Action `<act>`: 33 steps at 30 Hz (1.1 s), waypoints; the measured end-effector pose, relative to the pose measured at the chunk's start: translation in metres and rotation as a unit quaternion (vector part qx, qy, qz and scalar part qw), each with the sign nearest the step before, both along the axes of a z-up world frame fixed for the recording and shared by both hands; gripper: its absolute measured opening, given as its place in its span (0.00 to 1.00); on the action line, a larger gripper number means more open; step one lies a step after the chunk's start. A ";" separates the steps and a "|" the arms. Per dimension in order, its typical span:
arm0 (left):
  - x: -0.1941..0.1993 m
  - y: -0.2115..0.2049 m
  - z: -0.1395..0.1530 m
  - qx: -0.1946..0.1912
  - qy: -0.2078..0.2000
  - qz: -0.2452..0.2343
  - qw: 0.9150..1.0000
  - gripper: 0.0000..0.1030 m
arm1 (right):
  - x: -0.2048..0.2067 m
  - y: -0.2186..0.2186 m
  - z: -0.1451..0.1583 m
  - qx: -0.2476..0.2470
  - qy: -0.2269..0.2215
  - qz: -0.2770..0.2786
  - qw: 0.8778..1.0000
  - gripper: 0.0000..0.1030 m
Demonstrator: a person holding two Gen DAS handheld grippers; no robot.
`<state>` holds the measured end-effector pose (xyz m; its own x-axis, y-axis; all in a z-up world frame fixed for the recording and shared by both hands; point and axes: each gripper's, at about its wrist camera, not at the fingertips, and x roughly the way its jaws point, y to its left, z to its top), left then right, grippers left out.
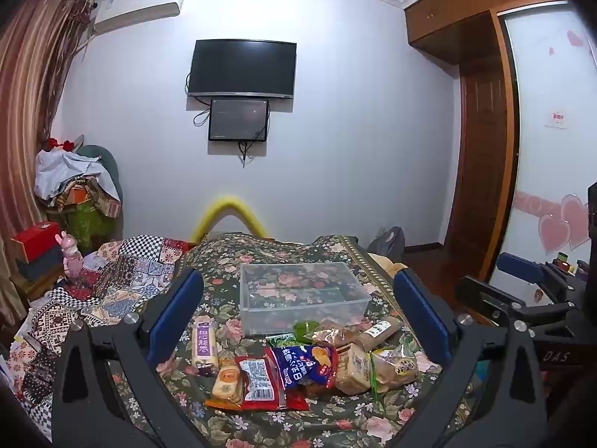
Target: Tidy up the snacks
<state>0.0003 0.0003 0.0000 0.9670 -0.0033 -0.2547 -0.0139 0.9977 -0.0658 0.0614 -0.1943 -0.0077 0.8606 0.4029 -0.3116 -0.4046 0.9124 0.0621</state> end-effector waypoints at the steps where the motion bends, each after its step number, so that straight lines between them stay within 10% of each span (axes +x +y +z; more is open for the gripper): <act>1: 0.000 0.000 0.000 0.000 0.000 0.001 1.000 1.00 | -0.001 0.000 0.000 0.001 -0.006 0.001 1.000 1.00; 33: 0.000 -0.002 -0.005 0.005 -0.002 -0.007 1.000 1.00 | -0.004 -0.002 0.004 0.004 -0.010 -0.004 1.000 1.00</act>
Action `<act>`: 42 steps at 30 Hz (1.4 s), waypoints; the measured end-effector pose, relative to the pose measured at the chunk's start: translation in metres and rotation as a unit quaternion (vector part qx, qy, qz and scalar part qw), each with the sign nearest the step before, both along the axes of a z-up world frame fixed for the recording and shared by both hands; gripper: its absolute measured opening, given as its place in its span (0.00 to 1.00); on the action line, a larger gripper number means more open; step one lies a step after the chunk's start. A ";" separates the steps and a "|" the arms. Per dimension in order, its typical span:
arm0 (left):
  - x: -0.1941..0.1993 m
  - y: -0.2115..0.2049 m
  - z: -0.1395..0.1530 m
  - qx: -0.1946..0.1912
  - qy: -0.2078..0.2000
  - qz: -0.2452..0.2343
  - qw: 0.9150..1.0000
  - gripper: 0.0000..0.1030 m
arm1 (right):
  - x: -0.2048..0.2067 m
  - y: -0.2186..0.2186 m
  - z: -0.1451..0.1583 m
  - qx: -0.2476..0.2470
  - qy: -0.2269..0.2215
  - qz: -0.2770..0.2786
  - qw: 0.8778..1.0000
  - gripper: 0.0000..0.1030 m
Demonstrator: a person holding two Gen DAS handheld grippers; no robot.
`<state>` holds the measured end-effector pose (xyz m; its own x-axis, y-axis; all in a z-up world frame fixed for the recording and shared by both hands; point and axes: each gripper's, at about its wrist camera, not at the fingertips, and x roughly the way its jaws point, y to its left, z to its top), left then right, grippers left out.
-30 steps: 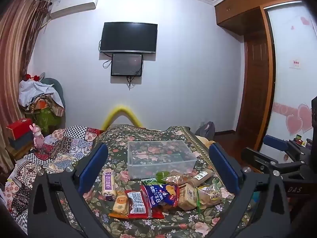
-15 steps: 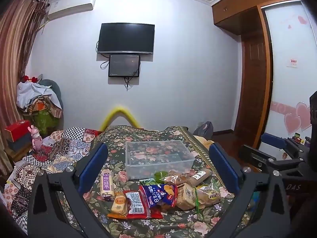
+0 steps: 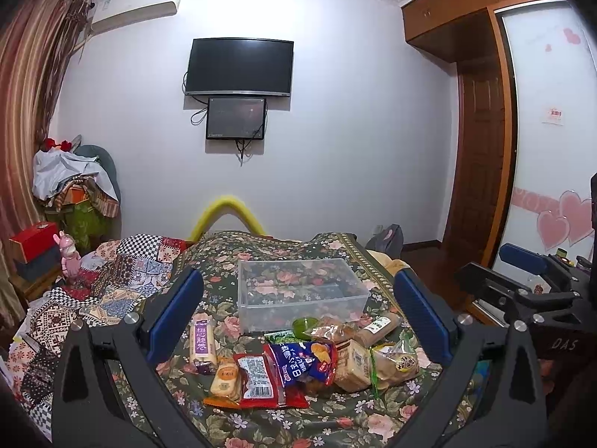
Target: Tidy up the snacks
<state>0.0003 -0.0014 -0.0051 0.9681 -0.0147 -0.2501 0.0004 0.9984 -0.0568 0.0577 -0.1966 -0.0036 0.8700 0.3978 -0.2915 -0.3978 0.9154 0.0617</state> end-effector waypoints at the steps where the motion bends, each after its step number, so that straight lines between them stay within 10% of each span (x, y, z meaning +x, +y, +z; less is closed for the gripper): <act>1: 0.000 0.000 -0.001 0.000 0.000 0.000 1.000 1.00 | 0.000 0.000 0.000 0.000 -0.001 0.000 1.000 1.00; 42: -0.002 0.004 -0.003 -0.010 0.006 -0.003 1.000 1.00 | -0.005 0.001 -0.001 0.006 -0.012 0.011 1.000 1.00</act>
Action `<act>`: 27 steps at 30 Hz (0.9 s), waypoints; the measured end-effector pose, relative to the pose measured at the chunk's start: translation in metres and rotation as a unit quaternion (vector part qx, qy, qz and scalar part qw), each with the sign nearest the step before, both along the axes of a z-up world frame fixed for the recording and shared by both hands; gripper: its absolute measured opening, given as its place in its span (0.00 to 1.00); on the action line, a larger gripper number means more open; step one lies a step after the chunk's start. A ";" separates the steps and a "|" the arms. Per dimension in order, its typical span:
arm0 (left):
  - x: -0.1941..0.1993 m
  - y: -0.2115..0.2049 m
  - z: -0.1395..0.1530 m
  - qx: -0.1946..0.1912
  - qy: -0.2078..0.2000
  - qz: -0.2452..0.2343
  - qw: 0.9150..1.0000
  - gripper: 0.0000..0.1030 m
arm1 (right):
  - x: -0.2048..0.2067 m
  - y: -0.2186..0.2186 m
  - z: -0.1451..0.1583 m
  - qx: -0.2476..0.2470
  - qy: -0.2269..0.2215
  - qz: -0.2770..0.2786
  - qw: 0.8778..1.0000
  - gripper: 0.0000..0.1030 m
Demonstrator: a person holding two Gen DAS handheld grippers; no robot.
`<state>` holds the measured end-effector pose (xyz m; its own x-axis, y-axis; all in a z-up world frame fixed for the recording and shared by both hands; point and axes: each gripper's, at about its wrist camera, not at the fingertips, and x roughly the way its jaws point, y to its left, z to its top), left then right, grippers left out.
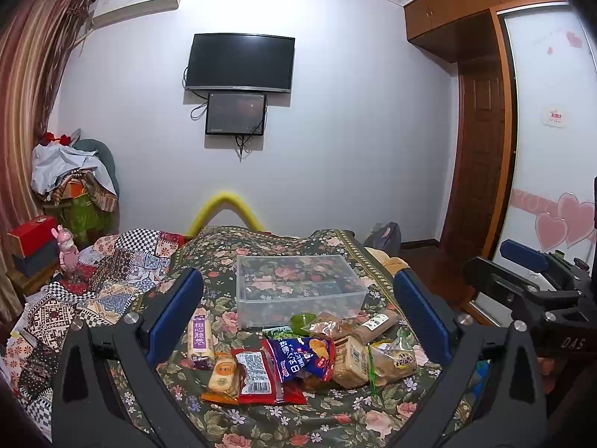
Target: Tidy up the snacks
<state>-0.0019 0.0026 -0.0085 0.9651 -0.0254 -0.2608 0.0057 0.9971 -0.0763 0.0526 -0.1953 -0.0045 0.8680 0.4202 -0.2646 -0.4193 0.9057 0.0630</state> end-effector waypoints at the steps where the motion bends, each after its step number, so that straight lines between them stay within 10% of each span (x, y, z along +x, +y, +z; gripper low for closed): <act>1: 0.000 0.000 0.000 0.000 0.000 0.000 1.000 1.00 | 0.000 0.000 -0.001 0.000 0.001 0.001 1.000 1.00; 14: 0.006 0.002 -0.007 -0.001 0.009 -0.006 1.000 0.99 | 0.009 -0.001 -0.012 0.003 0.023 0.007 1.000 0.99; 27: 0.051 0.012 -0.056 0.007 0.102 -0.021 0.995 0.75 | 0.049 -0.016 -0.062 -0.016 0.121 -0.006 0.992 0.84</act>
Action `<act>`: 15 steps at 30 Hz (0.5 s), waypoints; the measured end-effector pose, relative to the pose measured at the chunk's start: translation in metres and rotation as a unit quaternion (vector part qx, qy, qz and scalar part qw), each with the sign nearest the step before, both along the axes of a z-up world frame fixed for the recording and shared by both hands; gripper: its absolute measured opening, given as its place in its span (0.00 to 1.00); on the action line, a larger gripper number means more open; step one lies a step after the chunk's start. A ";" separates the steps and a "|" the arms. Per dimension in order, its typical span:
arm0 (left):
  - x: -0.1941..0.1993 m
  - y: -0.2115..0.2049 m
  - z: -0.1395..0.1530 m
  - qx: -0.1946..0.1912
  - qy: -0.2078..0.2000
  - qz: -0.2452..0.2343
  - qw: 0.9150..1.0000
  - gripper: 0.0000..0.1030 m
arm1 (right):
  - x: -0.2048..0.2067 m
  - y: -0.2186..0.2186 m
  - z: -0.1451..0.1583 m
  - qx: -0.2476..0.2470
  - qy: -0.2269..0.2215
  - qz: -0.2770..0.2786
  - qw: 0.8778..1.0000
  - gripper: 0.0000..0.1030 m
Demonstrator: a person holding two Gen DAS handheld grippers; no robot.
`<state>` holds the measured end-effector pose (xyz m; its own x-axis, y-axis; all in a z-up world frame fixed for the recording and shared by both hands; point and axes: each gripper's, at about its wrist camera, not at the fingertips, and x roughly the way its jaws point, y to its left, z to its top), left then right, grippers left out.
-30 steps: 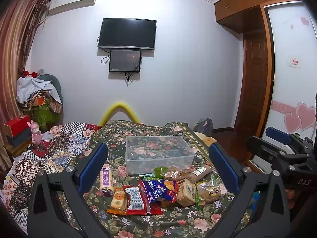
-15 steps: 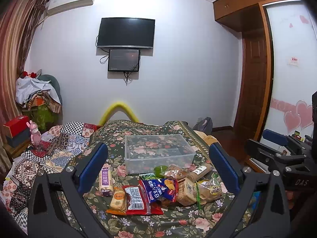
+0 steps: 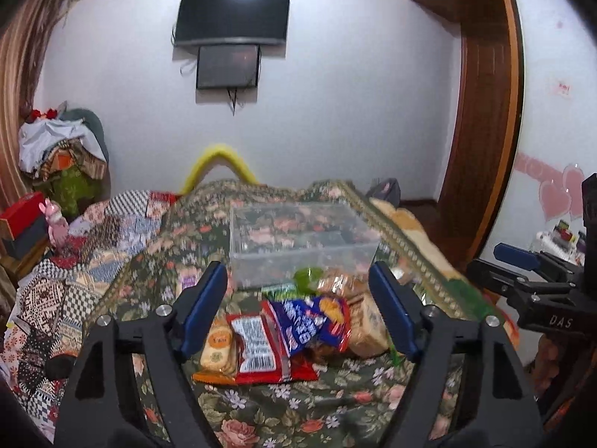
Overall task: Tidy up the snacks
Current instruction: 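Grasp the blue biscuit bag with left tool while right tool grasps the clear cookie bag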
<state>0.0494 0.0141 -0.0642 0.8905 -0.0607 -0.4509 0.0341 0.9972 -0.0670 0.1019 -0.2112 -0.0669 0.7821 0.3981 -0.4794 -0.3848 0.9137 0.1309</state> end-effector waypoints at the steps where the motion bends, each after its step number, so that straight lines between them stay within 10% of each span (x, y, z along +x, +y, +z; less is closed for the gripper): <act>1: 0.004 0.000 -0.005 0.002 0.009 -0.002 1.000 0.74 | 0.004 -0.002 -0.006 -0.003 0.011 -0.001 1.000 0.82; 15: 0.074 -0.005 -0.075 -0.021 0.127 -0.031 0.991 0.74 | 0.039 -0.007 -0.065 -0.016 0.135 0.007 0.991 0.79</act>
<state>0.1236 0.0087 -0.1397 0.7425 -0.1352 -0.6560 0.0714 0.9898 -0.1232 0.1408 -0.2183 -0.1319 0.6187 0.3883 -0.6829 -0.3522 0.9141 0.2007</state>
